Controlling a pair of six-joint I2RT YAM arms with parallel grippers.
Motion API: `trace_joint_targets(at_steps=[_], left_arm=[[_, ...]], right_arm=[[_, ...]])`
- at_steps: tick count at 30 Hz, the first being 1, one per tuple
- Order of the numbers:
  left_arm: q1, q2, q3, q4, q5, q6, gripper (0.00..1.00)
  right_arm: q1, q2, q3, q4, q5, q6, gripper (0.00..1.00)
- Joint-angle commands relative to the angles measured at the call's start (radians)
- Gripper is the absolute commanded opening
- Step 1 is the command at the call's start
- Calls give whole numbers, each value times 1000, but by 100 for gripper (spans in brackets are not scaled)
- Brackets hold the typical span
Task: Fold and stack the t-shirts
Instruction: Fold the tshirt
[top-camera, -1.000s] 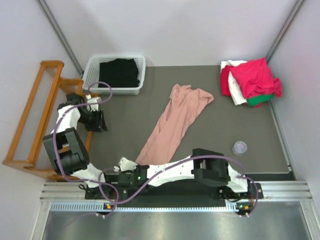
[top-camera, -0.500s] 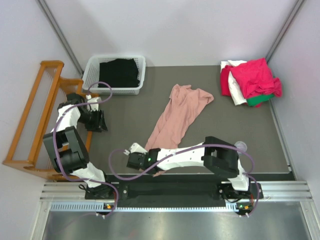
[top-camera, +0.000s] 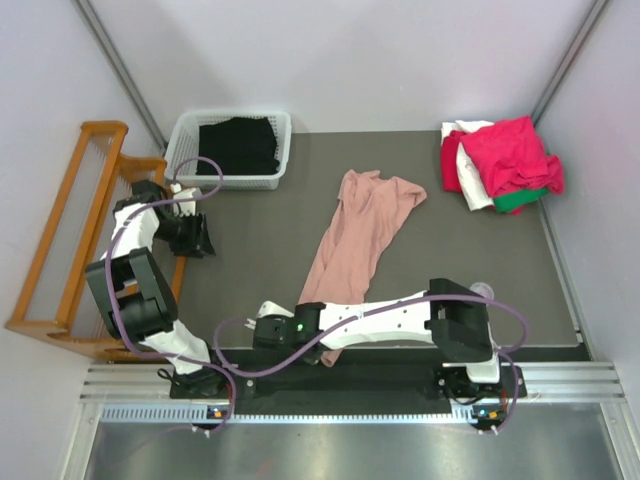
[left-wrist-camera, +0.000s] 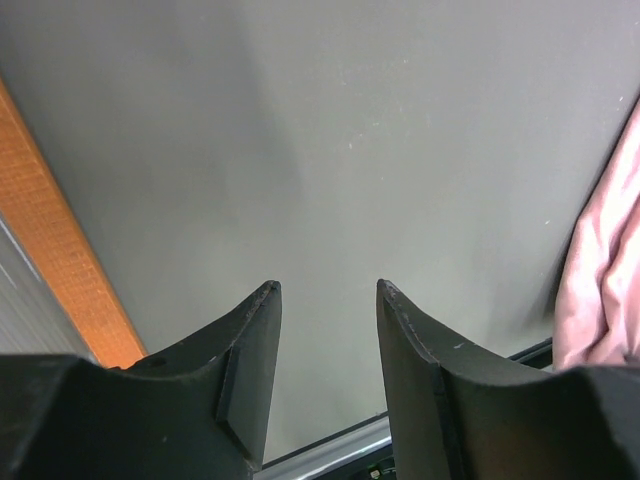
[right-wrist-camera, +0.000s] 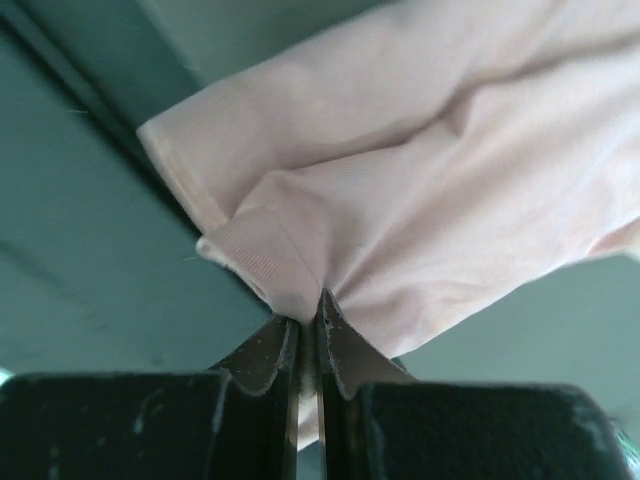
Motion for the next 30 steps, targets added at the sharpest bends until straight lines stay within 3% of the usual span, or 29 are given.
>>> trace_joint_targets(at_steps=[1,13,23,30], left_arm=[[3,9,34,-18,38,11,48],[3,6,57,-45,32,39,48],[5,6,74,-74,29,57,48],[5,-17,52,-80,15,79,48]], right_arm=[[58,-55,102,-67,-30,22,2],[20,-165,62,-72,-19,99,1],[-383,-210,7,66,10,-8,1],[-498,-135,38,114,24,-67,1]])
